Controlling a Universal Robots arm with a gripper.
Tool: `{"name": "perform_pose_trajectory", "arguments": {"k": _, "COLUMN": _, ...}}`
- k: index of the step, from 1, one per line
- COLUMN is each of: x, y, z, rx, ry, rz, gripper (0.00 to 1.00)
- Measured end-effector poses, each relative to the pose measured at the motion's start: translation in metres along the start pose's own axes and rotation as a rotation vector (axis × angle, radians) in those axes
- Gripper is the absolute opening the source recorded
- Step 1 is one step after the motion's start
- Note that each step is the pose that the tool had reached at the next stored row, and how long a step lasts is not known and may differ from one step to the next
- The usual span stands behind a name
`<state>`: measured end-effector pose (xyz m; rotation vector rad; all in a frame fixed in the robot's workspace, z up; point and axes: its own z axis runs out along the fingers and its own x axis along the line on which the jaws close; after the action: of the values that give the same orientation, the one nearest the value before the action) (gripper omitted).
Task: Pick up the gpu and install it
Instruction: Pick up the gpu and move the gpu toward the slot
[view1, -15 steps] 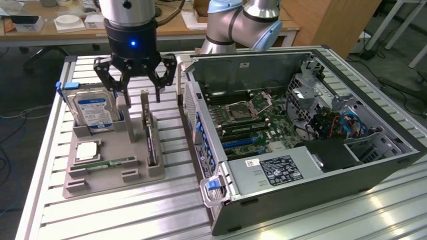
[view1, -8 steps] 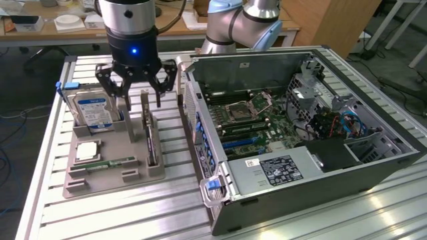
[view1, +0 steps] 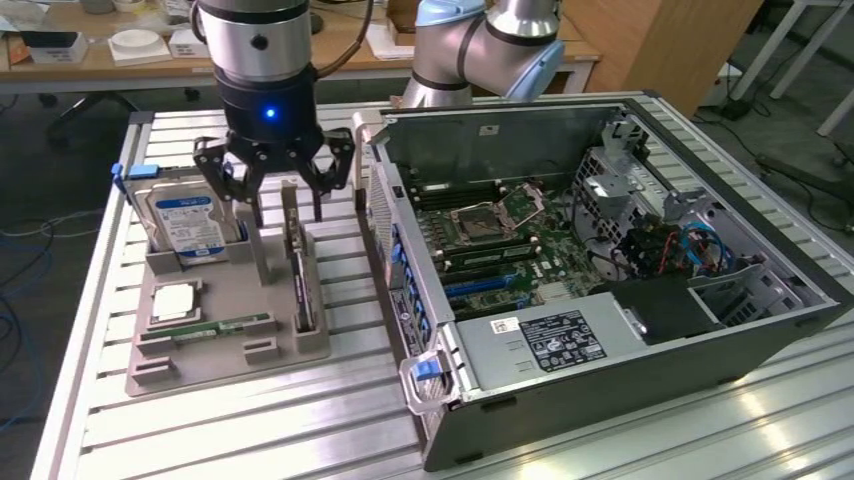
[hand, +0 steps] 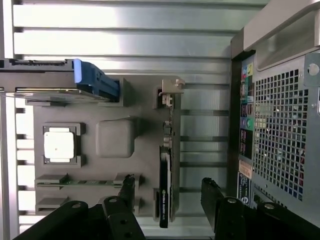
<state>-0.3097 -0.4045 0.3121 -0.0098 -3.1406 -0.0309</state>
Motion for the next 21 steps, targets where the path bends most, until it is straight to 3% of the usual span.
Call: {"name": "perform_pose_trajectory", "arguments": {"k": 21, "x": 0.001, "y": -0.0004, "z": 0.0164, "rx": 0.0004, "ry": -0.0001, "rz": 0.007, "gripper": 0.65}}
